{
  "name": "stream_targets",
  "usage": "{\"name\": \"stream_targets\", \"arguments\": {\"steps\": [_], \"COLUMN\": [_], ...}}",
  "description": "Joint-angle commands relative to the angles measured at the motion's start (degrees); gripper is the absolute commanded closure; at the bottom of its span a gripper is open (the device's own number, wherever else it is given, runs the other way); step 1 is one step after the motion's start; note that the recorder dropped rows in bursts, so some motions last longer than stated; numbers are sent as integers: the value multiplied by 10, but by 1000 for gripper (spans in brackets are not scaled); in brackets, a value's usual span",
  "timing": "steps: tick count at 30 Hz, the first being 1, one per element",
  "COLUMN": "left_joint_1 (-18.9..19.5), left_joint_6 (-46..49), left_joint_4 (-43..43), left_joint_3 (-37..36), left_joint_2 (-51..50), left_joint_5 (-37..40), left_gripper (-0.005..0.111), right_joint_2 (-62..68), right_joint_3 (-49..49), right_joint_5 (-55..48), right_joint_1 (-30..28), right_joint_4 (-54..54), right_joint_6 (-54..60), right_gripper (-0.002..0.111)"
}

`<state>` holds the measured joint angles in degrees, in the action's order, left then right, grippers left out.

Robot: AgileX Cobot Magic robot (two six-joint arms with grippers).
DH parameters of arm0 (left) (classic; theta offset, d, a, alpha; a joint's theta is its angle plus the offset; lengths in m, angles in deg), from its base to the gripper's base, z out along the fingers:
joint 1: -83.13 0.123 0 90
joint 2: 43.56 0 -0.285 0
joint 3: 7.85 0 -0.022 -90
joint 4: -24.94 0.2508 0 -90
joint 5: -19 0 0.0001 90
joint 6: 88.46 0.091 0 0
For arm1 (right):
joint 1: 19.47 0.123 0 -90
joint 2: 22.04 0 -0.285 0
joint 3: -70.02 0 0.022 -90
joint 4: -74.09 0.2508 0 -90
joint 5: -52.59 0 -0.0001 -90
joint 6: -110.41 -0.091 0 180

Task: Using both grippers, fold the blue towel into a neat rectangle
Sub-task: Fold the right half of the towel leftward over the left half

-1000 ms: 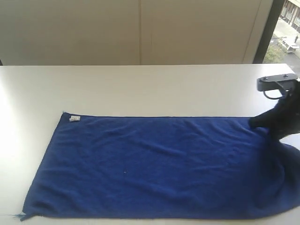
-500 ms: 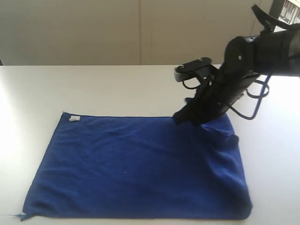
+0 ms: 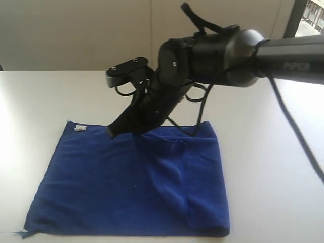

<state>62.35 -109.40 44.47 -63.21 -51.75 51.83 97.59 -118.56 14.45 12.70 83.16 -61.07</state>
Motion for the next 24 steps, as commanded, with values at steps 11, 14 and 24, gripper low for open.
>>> {"name": "stream_targets", "arguments": {"steps": [11,14,24], "left_joint_1": [0,0,0], "left_joint_6": [1,1,2], "left_joint_4": [-3,-3,-3], "left_joint_3": [-3,-3,-3], "left_joint_2": [4,4,4], "left_joint_5": [-3,-3,-3], "left_gripper": [107,107,107], "right_joint_2": [103,124,121], "right_joint_3": [-140,-159,-164], "right_joint_5": [-7,-5,51], "right_joint_1": [77,80,76], "right_joint_4": [21,33,77], "right_joint_6": [-12,-12,17], "right_gripper": [108,108,33]}}
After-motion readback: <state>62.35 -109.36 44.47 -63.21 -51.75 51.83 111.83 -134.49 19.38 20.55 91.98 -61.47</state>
